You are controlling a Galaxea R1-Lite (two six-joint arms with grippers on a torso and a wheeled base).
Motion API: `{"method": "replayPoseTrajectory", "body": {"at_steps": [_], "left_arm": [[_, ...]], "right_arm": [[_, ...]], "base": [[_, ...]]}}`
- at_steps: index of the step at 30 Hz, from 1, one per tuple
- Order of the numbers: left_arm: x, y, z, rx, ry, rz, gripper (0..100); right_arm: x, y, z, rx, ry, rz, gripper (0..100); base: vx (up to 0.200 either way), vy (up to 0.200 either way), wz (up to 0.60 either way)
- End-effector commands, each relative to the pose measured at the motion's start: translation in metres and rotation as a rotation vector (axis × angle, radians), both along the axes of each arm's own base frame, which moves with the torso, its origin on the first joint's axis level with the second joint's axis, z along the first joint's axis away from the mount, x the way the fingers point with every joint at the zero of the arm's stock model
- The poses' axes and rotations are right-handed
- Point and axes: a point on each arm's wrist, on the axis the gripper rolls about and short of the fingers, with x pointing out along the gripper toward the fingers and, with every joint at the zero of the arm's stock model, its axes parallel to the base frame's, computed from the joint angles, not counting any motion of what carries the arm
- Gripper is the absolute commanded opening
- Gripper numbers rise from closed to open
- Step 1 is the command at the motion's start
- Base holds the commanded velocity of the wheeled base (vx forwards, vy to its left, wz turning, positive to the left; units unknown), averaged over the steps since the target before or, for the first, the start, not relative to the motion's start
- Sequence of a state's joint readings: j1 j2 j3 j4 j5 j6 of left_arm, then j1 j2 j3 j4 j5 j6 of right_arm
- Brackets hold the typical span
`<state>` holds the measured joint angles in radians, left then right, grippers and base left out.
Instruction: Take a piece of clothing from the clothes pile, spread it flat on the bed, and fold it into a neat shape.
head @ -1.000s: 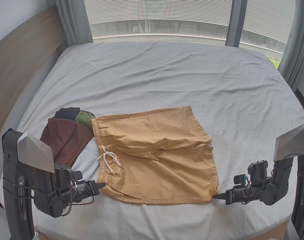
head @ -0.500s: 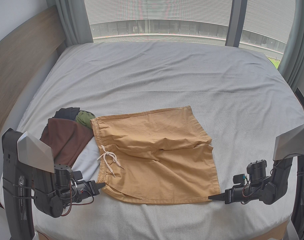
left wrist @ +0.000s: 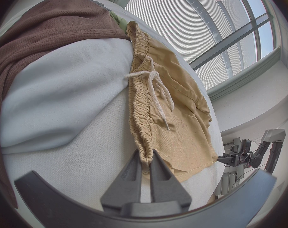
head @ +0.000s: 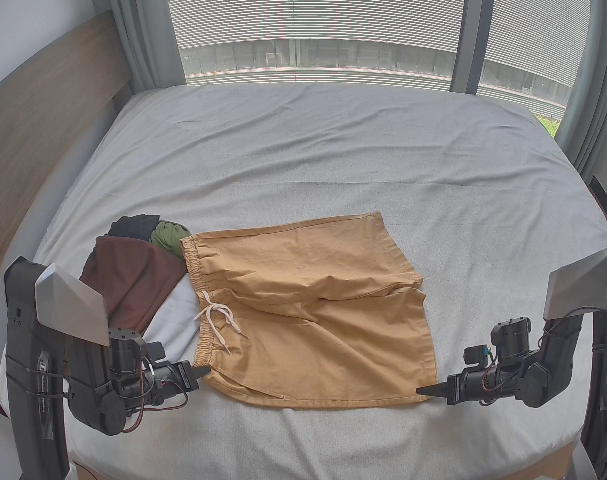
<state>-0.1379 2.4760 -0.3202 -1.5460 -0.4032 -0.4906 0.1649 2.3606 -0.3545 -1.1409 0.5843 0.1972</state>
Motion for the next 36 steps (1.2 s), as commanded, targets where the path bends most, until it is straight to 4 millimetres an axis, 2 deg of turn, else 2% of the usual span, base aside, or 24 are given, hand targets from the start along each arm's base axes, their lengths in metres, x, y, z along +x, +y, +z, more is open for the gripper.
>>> {"method": "replayPoseTrajectory", "body": {"at_steps": [1,14,21,23,24,30,36], "left_arm": [[0.0,0.0,-0.001,0.0,0.002,0.0,0],[-0.003,0.001,-0.001,-0.001,0.012,0.001,0],[-0.039,0.007,0.005,0.024,0.096,-0.072,0],[-0.041,0.008,0.005,0.03,0.1,-0.077,0],[-0.049,0.012,0.005,0.055,0.111,-0.093,0],[-0.069,0.017,0.016,0.071,0.127,-0.133,0],[-0.073,0.023,0.018,0.055,0.141,-0.127,0]], "right_arm": [[0.0,0.0,0.0,0.0,-0.001,0.001,0],[-0.002,0.0,0.0,0.0,0.007,-0.002,0],[-0.017,-0.005,0.02,-0.006,0.038,-0.01,0],[-0.019,-0.006,0.02,-0.007,0.043,-0.011,0],[-0.026,-0.007,0.023,-0.012,0.063,-0.009,0],[-0.04,-0.008,0.028,-0.018,0.076,0.002,0],[-0.059,-0.013,0.029,-0.047,0.101,0.016,0]], "base": [[0.0,0.0,0.0],[0.0,0.0,0.0],[0.0,0.0,0.0],[0.0,0.0,0.0],[0.0,0.0,0.0],[0.0,0.0,0.0],[0.0,0.0,0.0]]}}
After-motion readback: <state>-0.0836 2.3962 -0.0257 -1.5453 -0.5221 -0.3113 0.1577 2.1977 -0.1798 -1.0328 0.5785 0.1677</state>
